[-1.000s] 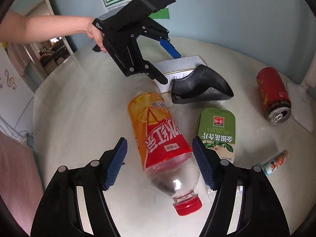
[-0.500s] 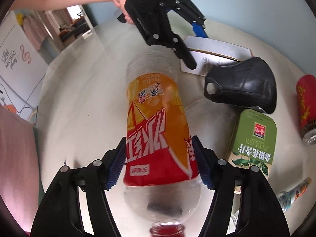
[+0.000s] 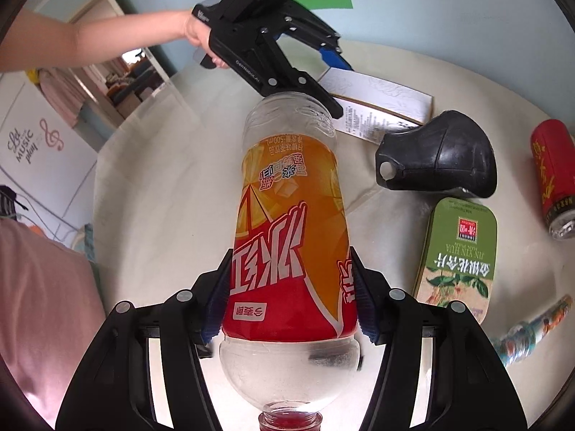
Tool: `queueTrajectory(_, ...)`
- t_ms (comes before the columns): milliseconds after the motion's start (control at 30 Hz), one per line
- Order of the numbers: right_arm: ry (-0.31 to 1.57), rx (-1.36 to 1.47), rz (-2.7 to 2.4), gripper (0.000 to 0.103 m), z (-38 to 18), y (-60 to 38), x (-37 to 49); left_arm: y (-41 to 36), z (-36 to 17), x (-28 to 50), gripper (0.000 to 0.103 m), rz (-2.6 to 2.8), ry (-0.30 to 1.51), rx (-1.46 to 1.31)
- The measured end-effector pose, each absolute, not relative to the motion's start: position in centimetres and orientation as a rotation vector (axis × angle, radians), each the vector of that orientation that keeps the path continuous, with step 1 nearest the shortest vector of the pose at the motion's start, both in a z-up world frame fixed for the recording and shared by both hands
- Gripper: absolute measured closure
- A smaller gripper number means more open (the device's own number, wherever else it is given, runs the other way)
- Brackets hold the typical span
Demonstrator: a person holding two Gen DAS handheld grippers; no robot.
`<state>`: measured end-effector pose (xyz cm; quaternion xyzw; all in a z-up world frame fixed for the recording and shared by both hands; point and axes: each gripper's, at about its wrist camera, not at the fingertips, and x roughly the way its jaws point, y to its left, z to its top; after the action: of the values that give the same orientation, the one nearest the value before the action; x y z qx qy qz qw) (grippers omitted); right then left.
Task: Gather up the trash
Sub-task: 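Grasp the orange-label bottle with the right tool while the left tool grasps the white box, then carry the orange bottle and white box to the bin and release both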
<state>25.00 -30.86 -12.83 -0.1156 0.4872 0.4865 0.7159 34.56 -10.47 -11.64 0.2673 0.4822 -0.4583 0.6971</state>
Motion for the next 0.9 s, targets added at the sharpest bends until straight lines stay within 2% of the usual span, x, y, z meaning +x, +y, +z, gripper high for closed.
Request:
queueTrajectory(500,1.014,-0.156,0.911,0.044,-7.6,-34.9,17.5,-8.2,-3.8,27.3,0.056,-0.996,0.995,0.672)
queueTrajectory(700,0.984,-0.079,0.744,0.043,-6.5,-38.4,10.0,-12.9,-1.0,20.8,0.056,-1.167,0.912,0.725)
queueTrajectory(900,0.978,0.055,0.531,0.043,-6.9,-43.5,-0.6,-21.1,-1.9,13.9,0.056,-1.417,0.870,0.760)
